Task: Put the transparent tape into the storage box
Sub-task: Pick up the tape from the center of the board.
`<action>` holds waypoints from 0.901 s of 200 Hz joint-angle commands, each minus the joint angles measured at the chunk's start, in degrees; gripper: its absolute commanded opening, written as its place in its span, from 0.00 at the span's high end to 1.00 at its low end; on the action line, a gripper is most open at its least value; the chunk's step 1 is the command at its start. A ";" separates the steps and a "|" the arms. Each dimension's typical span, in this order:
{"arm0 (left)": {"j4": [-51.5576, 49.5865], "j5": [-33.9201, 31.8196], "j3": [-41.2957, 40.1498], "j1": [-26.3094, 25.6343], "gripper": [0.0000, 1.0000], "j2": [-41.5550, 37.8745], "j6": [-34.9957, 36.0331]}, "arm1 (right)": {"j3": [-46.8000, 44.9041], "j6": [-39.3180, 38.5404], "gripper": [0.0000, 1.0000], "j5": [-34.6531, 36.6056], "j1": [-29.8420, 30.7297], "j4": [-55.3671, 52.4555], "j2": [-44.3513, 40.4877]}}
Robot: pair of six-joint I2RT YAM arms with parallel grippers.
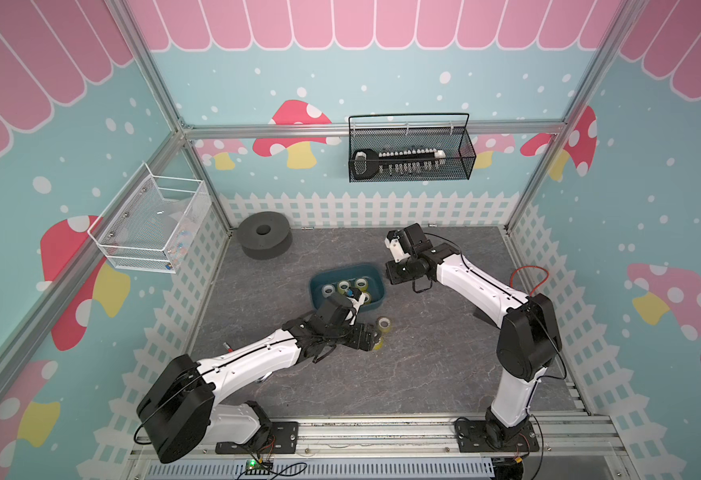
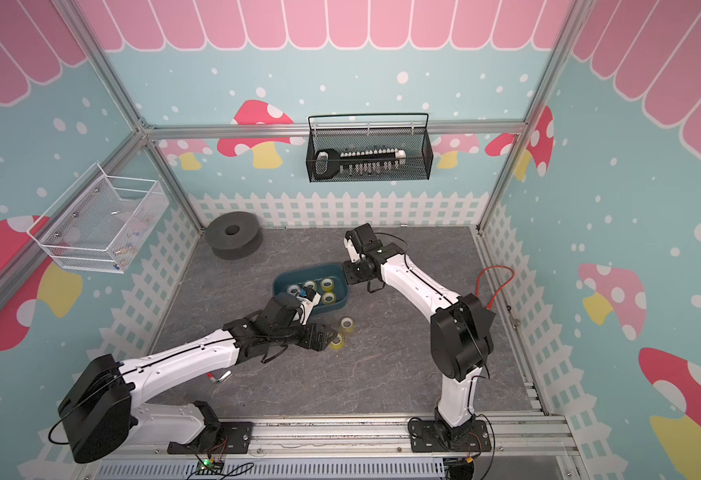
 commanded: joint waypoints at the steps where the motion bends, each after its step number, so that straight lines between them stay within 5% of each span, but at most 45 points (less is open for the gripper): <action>1: 1.15 -1.72 -1.45 -1.10 0.03 2.22 -3.53 | -2.17 1.77 0.73 -1.84 0.09 3.85 -3.72; 43: 3.76 -3.22 -1.15 -1.28 0.11 6.46 -5.70 | -5.25 2.17 0.74 -1.83 0.10 5.10 -6.59; 115: 4.97 -5.38 5.07 -1.28 0.42 15.40 -5.01 | -7.01 1.31 0.75 -0.80 0.04 5.49 -8.02; 180: 3.54 -6.07 6.05 -1.28 0.55 17.05 -5.51 | -7.77 0.54 0.75 -1.16 -0.68 5.76 -8.29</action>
